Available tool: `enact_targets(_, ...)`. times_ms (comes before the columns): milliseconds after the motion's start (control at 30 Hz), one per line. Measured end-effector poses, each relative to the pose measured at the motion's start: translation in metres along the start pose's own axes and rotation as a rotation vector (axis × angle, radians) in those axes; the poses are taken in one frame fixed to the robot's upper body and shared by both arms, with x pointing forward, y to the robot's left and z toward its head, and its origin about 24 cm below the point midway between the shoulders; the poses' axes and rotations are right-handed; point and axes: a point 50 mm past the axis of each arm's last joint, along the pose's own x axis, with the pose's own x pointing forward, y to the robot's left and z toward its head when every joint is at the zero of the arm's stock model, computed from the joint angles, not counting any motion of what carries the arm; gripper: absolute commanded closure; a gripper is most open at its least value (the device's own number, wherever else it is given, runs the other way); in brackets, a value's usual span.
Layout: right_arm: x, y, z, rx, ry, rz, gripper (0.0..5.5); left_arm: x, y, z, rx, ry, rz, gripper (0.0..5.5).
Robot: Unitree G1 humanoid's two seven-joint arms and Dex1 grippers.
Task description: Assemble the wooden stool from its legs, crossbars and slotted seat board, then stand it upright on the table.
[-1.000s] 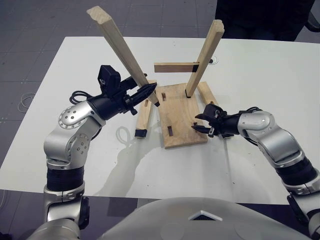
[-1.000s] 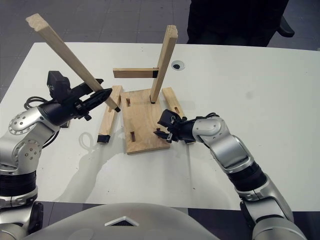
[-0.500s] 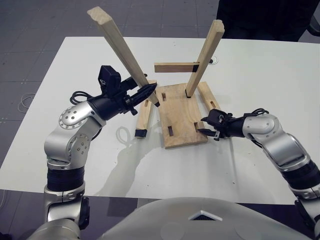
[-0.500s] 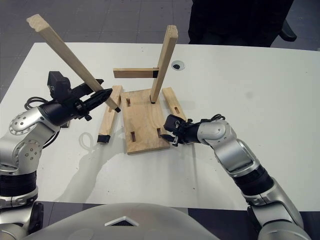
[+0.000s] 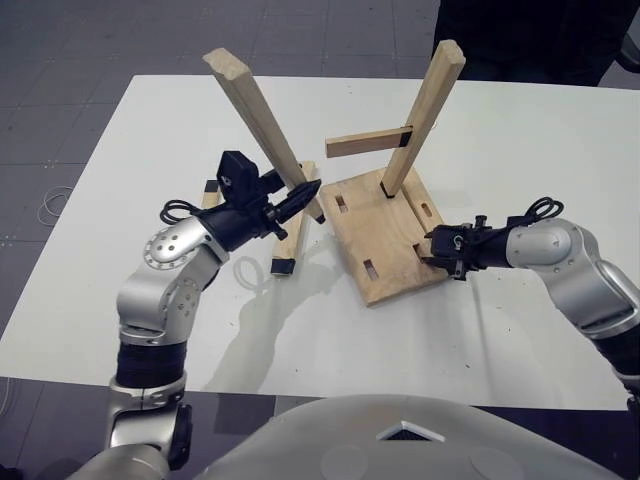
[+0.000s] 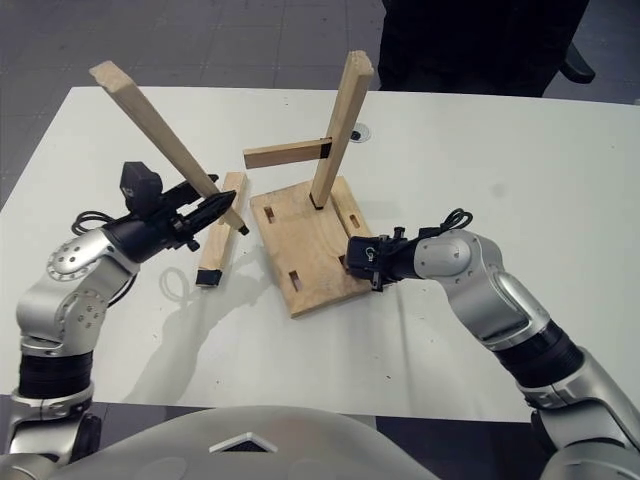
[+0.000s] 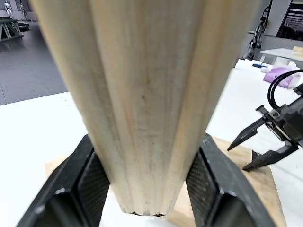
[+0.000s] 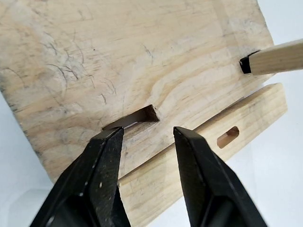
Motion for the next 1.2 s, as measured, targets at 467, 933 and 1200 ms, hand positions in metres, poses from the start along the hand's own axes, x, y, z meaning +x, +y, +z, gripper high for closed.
enact_targets(467, -0.004, -0.032, -0.03, -0.213, 0.051, -0.025, 3.55, 0.005, -0.006, -0.02, 0.04, -0.151, 0.014, 3.44)
enact_targets(933, 0.011, -0.065, -0.036, -0.072, 0.056, -0.236, 3.55, 0.023, 0.0, -0.017, 0.008, -0.23, 0.05, 3.44)
enact_targets(1200, 0.03, -0.077, -0.04, -0.046, 0.026, -0.282, 3.55, 0.023, 0.002, -0.014, 0.012, -0.239, 0.05, 3.44)
